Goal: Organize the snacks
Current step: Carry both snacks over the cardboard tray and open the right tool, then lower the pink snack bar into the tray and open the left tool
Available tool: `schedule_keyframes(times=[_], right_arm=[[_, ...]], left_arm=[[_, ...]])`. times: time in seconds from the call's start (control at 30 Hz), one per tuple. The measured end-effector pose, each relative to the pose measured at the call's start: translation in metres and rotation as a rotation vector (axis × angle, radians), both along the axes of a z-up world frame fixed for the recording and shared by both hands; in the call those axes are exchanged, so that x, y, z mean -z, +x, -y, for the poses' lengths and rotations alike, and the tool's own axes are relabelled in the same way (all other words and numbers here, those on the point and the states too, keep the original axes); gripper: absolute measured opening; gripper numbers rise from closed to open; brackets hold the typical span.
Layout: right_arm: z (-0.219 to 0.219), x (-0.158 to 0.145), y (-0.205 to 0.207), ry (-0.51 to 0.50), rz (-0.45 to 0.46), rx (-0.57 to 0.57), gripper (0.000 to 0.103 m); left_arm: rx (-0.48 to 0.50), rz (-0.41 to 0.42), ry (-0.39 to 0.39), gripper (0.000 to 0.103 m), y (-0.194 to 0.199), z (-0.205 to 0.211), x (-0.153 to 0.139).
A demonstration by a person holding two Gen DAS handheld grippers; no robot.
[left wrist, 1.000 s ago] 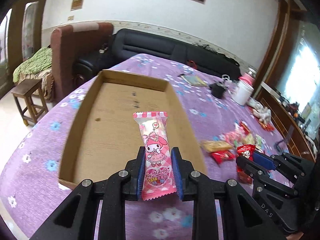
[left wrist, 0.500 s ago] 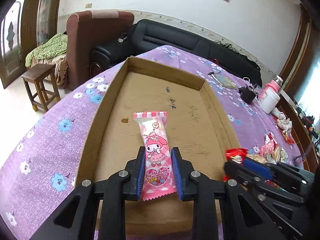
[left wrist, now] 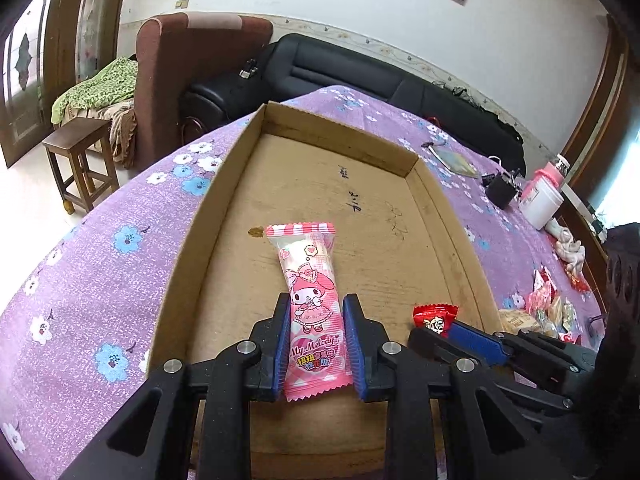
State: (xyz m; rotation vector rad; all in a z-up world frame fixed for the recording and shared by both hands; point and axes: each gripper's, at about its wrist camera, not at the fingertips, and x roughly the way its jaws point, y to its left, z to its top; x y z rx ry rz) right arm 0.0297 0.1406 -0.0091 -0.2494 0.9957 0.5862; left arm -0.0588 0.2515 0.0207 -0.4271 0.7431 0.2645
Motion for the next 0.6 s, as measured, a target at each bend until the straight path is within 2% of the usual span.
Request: schedule_keyframes(times=[0.1, 0.17, 0.23, 0.4, 0.43, 0.47, 0.53, 0.6], right_arm=[[0.002, -0.002, -0.001, 0.008, -0.005, 0.003, 0.023], [0.003, -0.004, 0.000, 0.019, -0.010, 0.003, 0.036], [0.004, -0.006, 0.000, 0.030, -0.004, -0.001, 0.042], [0.009, -0.020, -0.004, 0.045, 0.026, 0.004, 0.044], [0.012, -0.027, -0.005, 0.043, 0.046, 0.014, 0.050], [0.015, -0.032, -0.007, 0.051, 0.060, 0.019, 0.063], [0.024, -0.044, -0.010, 0.069, 0.104, 0.061, 0.079], [0.031, -0.053, -0.015, 0.074, 0.136, 0.086, 0.082]], left_arm=[[-0.004, 0.005, 0.000, 0.027, -0.001, 0.000, -0.001], [-0.011, 0.008, -0.005, 0.027, -0.001, 0.000, -0.001], [-0.015, 0.013, -0.009, 0.027, -0.002, -0.001, -0.001], [-0.017, 0.031, -0.009, 0.027, -0.006, -0.002, -0.002], [-0.020, 0.034, -0.009, 0.027, -0.007, -0.002, -0.003], [-0.022, 0.036, -0.010, 0.027, -0.007, -0.002, -0.003], [-0.021, 0.040, -0.010, 0.027, -0.008, -0.003, -0.003], [-0.022, 0.042, -0.007, 0.027, -0.009, -0.003, -0.004]])
